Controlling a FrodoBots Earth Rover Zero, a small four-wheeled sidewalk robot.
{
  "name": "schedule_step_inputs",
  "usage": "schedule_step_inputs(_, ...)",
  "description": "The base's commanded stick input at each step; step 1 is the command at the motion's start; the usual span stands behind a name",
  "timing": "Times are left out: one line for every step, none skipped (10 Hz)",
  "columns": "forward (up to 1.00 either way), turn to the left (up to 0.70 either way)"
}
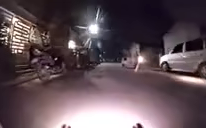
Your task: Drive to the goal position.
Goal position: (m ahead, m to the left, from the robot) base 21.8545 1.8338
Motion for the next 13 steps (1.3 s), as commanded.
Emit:
schedule_step_inputs(0.85, 0.00)
schedule_step_inputs(0.85, 0.00)
schedule_step_inputs(0.85, 0.00)
schedule_step_inputs(0.85, 0.00)
schedule_step_inputs(0.85, 0.00)
schedule_step_inputs(0.85, 0.00)
schedule_step_inputs(0.85, 0.00)
schedule_step_inputs(0.85, 0.00)
schedule_step_inputs(0.85, 0.00)
schedule_step_inputs(0.85, 0.00)
schedule_step_inputs(0.85, 0.00)
schedule_step_inputs(0.85, 0.00)
schedule_step_inputs(0.85, 0.00)
